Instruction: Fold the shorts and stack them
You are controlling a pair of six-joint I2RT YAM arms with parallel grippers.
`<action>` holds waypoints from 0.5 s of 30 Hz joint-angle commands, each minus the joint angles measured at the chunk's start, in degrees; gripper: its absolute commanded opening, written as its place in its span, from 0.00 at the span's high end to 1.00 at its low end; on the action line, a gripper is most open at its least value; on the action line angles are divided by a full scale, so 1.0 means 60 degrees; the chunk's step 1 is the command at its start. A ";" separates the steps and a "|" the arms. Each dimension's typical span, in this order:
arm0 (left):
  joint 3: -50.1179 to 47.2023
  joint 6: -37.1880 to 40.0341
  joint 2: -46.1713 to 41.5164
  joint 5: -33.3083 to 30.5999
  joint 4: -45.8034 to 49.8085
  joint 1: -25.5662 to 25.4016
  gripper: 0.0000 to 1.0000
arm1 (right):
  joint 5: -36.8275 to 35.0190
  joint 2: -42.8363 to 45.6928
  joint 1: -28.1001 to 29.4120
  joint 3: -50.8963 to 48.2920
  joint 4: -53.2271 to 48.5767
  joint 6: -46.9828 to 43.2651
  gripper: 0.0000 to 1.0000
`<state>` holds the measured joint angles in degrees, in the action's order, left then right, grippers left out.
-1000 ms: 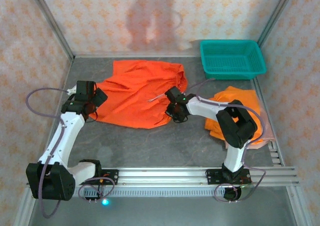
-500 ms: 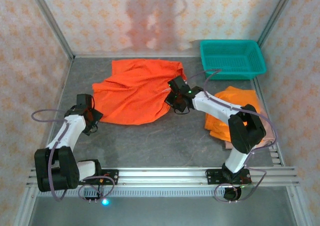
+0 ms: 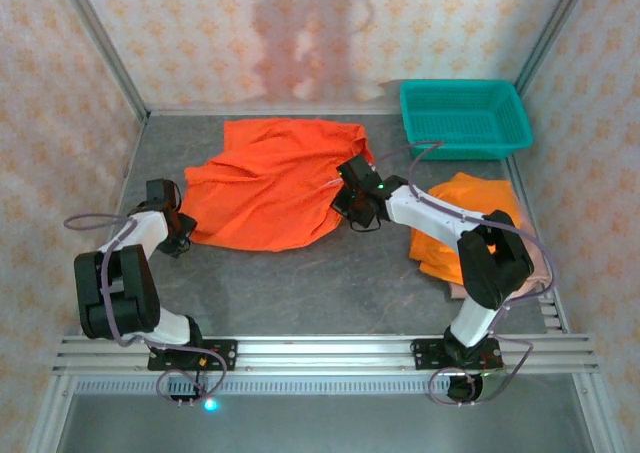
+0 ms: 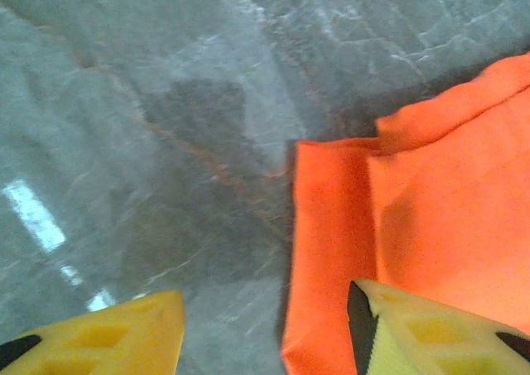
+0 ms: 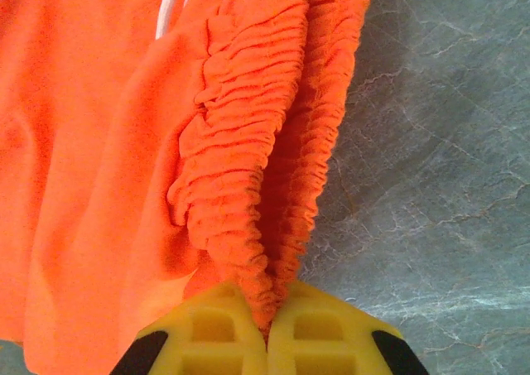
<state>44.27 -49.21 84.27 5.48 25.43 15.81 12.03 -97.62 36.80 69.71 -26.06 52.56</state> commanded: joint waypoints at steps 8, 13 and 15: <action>0.0442 0.0292 0.0976 0.0576 -0.0334 0.0075 0.52 | -0.0130 0.0287 -0.0050 -0.0105 -0.0101 -0.0248 1.00; 0.0578 0.0332 0.1114 0.0451 -0.0260 0.0083 0.68 | -0.0148 0.0302 -0.0097 -0.0065 -0.0180 -0.0305 1.00; 0.0751 0.0336 0.1187 0.0496 -0.0204 0.0082 0.75 | -0.0181 0.0319 -0.0097 -0.0055 -0.0218 -0.0333 1.00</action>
<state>46.50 -47.79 89.60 7.07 26.24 16.32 12.01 -97.62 36.56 69.58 -26.11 51.55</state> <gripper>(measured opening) 0.270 0.050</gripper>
